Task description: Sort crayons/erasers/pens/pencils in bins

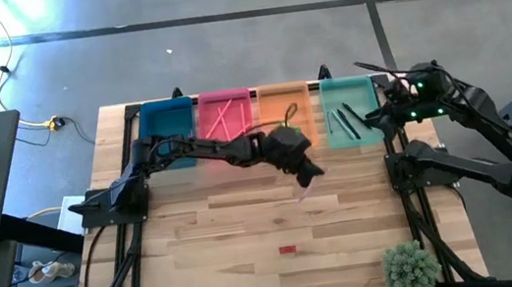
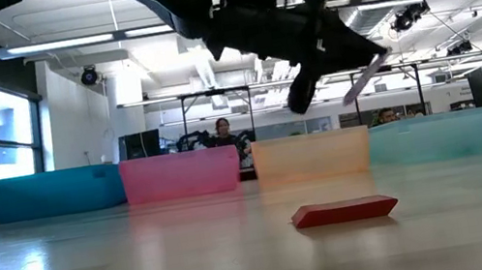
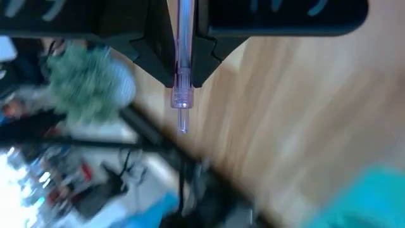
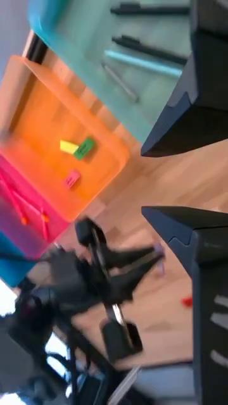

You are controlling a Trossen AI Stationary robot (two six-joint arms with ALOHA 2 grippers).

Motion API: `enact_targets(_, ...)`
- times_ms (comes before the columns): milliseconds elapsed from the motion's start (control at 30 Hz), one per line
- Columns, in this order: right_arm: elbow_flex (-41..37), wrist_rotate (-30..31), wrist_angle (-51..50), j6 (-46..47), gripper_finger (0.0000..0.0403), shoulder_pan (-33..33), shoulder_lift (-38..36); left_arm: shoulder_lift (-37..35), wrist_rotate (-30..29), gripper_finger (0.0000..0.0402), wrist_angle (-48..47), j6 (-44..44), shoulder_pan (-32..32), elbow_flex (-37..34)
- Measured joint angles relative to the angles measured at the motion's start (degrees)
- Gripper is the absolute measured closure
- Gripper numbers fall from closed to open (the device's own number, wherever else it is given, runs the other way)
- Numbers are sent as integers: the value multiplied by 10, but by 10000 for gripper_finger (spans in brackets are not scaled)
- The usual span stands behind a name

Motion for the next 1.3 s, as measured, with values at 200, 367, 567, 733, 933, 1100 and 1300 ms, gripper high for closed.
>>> enact_targets(200, 0, -14, 2, 63, 274, 0, -26, -1, 5, 381, 87, -21, 35, 0)
enact_targets(367, 0, -14, 12, 115, 274, 0, -31, -1, 24, 388, 145, -54, 65, 0)
enact_targets(567, 0, -14, 65, 154, 274, 0, -30, -1, 30, 387, 206, -90, 95, 1)
enact_targets(733, 0, -13, 112, 194, 274, 0, -30, -1, 31, 387, 235, -107, 114, 1)
enact_targets(933, 0, 5, 158, 240, 274, 0, -27, -1, 41, 387, 279, -127, 127, 1)
enact_targets(1100, 0, 23, 193, 256, 274, 1, -7, -2, 45, 387, 303, -137, 135, 1)
enact_targets(1300, 0, 35, 234, 253, 274, 42, 37, -2, 60, 387, 314, -149, 140, 1)
